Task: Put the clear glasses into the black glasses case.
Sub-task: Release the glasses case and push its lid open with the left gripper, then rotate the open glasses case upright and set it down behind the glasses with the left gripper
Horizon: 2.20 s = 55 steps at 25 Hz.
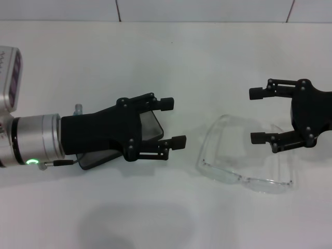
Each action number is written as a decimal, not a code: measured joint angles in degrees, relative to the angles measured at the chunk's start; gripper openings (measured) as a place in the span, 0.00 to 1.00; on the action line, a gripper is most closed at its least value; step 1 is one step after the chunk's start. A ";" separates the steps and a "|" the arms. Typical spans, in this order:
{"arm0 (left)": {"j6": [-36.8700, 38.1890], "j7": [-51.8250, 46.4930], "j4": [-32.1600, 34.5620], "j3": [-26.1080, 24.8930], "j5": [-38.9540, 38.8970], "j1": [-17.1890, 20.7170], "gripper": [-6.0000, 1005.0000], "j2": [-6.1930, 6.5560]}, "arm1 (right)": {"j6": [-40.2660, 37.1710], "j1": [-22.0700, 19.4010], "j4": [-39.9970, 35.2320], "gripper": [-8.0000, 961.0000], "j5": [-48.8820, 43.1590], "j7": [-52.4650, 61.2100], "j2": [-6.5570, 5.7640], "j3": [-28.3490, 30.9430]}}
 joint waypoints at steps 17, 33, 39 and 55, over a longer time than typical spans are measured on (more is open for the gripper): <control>-2.21 -9.25 8.29 -0.55 1.19 0.98 0.88 1.19 | 0.26 -0.82 0.00 0.91 -1.02 -1.17 0.09 0.21; -14.66 -34.42 34.88 0.64 24.82 6.78 0.75 -1.88 | -0.25 -1.79 0.00 0.91 -1.46 -0.88 0.54 0.19; -17.75 -35.28 34.06 0.75 28.35 6.70 0.75 -2.04 | -0.26 -1.93 0.00 0.91 -1.46 -1.11 0.81 0.03; -19.64 -35.44 31.93 1.17 28.94 5.93 0.44 -1.84 | -4.02 -2.21 -2.25 0.91 -4.85 -1.64 1.15 -0.09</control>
